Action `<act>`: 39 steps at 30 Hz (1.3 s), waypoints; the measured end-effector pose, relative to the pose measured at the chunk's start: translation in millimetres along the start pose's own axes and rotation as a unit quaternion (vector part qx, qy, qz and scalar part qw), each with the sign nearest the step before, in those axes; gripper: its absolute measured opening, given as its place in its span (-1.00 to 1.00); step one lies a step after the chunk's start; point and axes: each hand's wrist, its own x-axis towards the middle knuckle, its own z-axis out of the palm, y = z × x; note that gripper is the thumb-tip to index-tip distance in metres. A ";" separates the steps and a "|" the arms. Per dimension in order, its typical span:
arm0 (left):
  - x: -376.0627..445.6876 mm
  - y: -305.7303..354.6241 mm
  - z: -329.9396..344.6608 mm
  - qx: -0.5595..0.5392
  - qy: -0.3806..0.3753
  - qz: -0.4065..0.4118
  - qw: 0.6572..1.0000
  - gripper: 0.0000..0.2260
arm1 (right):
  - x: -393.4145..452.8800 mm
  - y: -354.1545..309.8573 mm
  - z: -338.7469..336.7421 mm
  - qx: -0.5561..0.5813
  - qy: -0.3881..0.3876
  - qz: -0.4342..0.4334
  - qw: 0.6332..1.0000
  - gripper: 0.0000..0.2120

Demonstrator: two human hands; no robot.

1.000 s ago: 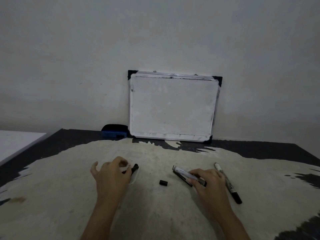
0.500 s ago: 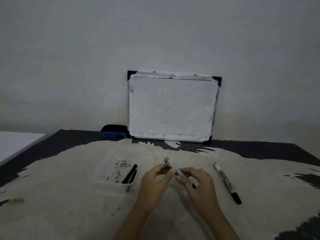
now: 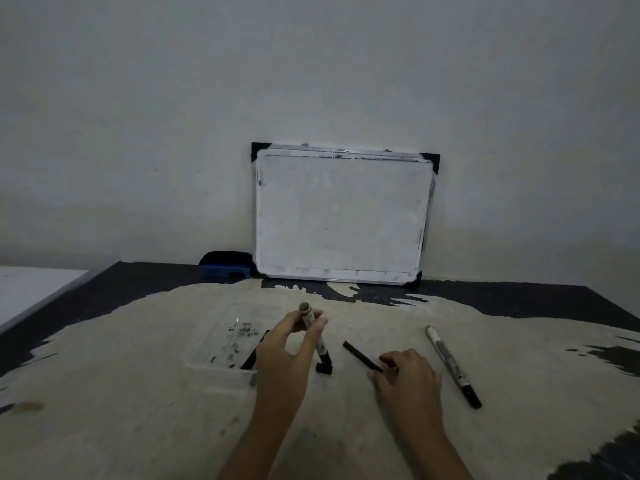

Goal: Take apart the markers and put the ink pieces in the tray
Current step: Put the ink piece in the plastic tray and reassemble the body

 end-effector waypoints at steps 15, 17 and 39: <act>-1.0 -0.8 0.6 0.050 -0.062 0.068 0.994 -0.83 | 11.6 0.1 -41.8 0.479 -0.031 0.097 0.872 -0.88; -1.6 -0.9 1.4 0.056 -0.087 0.075 0.992 -0.80 | 15.1 5.6 -47.8 0.512 -0.048 0.092 0.853 -0.86; -10.8 -16.8 8.3 0.178 -0.194 0.103 0.959 -0.62 | 12.0 2.9 -45.6 0.284 0.004 -0.103 0.953 -0.83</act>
